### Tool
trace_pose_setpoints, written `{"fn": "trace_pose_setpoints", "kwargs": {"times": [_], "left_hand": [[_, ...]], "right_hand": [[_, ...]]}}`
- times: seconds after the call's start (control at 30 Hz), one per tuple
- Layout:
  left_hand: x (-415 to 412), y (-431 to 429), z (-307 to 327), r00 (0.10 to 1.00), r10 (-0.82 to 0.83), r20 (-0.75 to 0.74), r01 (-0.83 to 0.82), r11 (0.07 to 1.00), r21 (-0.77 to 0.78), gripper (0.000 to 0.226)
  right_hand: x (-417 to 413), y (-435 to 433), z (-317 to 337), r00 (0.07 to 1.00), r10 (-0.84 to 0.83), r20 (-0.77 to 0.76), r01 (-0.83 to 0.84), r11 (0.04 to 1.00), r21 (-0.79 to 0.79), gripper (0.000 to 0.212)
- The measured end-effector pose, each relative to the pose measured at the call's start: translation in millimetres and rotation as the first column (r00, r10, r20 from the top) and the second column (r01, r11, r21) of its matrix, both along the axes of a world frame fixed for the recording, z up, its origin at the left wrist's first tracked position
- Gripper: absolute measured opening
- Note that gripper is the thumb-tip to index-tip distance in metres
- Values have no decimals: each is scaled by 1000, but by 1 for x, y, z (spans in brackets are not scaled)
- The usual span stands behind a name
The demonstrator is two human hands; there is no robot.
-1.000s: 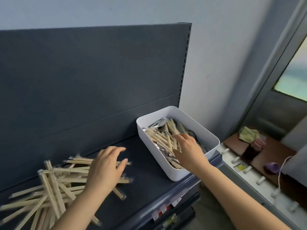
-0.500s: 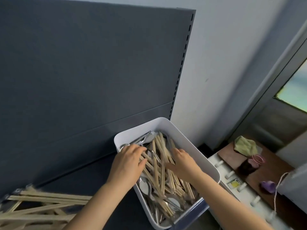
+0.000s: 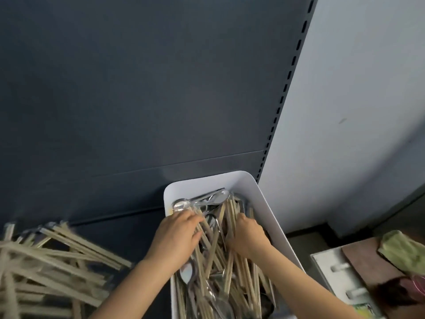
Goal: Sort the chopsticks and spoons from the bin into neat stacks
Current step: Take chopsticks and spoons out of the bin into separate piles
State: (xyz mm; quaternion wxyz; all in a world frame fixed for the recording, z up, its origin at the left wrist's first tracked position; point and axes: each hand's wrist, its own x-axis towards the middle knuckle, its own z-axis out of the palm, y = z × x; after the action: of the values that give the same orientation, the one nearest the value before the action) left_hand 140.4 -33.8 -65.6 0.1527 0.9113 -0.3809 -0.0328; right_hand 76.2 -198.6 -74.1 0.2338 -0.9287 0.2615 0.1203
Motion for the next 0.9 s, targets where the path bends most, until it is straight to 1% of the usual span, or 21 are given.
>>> {"fn": "trace_pose_setpoints", "kwargs": {"times": [0.1, 0.2, 0.3, 0.37, 0.47, 0.6, 0.73, 0.9], "left_hand": [[-23, -10, 5, 997, 70, -33, -68, 997, 40, 31], [-44, -19, 4, 987, 134, -90, -124, 986, 109, 35], [-60, -26, -1, 978, 190, -92, -159, 950, 271, 40], [-69, -31, -3, 968, 239, -77, -200, 919, 339, 39], [-75, -38, -3, 933, 334, -130, -281, 907, 313, 40], [-76, -45, -5, 873, 438, -215, -375, 884, 281, 44], [-75, -51, -8, 831, 528, -174, -483, 840, 246, 31], [-71, -66, -3, 753, 628, -197, -574, 773, 269, 35]], "right_hand": [[-4, -15, 4, 999, 27, 19, -29, 992, 121, 27], [-12, -27, 8, 996, 74, 54, -84, 973, 214, 22], [-20, -37, 13, 989, 80, 123, -112, 952, 283, 19], [-22, -44, 17, 982, 82, 170, -133, 939, 318, 18], [-21, -53, 23, 967, 73, 243, -156, 927, 342, 20], [-18, -60, 29, 941, 75, 331, -198, 914, 355, 30], [-21, -64, 30, 927, 68, 369, -212, 906, 365, 34], [-23, -68, 28, 927, 60, 370, -205, 908, 364, 38]]}}
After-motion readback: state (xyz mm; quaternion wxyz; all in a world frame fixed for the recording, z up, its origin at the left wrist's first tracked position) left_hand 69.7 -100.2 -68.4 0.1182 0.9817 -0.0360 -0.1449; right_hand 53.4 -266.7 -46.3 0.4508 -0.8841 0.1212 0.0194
